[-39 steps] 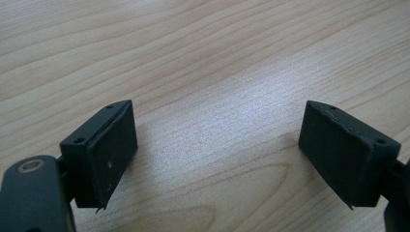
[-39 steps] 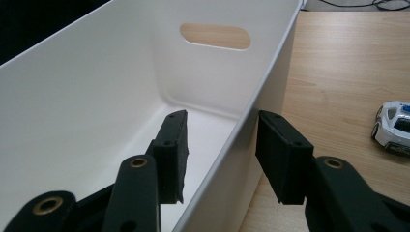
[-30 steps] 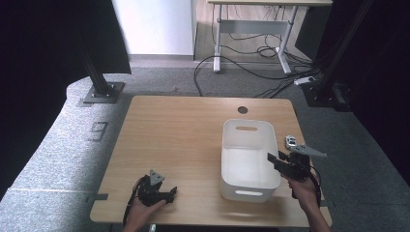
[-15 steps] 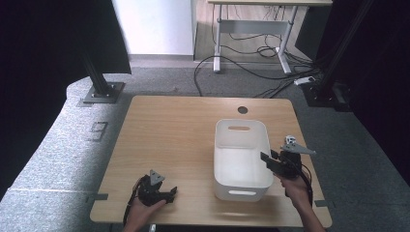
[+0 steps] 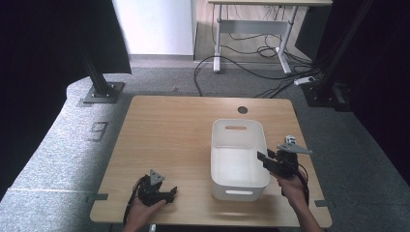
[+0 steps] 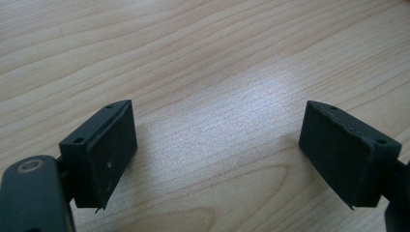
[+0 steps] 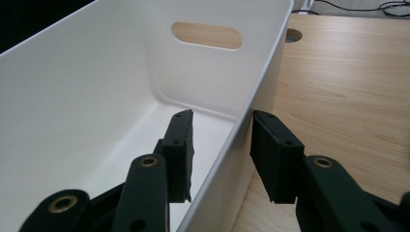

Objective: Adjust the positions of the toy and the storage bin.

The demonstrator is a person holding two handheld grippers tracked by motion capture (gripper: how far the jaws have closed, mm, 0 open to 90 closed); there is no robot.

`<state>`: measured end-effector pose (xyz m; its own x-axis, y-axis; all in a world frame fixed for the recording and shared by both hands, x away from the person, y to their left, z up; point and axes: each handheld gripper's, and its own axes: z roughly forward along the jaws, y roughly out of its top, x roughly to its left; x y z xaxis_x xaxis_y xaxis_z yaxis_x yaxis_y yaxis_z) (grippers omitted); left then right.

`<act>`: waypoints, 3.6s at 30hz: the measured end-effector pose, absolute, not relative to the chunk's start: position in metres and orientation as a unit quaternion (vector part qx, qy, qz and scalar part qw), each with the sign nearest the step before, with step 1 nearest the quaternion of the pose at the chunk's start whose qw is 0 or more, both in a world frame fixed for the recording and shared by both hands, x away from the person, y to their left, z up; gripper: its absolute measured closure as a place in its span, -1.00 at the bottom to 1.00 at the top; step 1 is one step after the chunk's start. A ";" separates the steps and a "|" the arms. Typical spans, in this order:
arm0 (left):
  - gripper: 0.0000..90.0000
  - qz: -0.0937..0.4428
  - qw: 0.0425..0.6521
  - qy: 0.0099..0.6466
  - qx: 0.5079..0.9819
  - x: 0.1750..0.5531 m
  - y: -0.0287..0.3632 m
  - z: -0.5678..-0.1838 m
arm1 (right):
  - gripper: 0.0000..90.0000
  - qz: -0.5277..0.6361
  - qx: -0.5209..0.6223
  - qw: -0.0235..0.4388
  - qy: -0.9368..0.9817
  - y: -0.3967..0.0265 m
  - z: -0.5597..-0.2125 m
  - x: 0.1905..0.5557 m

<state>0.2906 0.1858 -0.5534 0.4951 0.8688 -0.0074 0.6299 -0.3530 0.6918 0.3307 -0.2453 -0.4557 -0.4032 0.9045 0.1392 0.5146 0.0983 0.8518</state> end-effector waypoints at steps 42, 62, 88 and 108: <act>-0.70 0.184 0.324 0.467 0.802 0.291 0.186 -0.553 | 0.33 0.441 0.481 0.226 0.724 -0.206 -0.455 0.339; -0.70 0.183 0.324 0.464 0.803 0.291 0.186 -0.553 | 0.30 0.441 0.479 0.222 0.726 -0.191 -0.455 0.346; -0.71 0.182 0.325 0.464 0.804 0.292 0.186 -0.553 | -0.27 0.488 0.427 0.254 0.718 -0.254 -0.446 0.310; -0.71 0.182 0.324 0.464 0.804 0.292 0.186 -0.553 | -0.36 0.415 0.472 0.245 0.738 -0.282 -0.495 0.325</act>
<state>0.2922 0.1861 -0.5533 0.5036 0.8639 -0.0081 0.6278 -0.3595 0.6904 0.3246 -0.2818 -0.4949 -0.4342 0.9003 0.0291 0.4934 0.2107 0.8439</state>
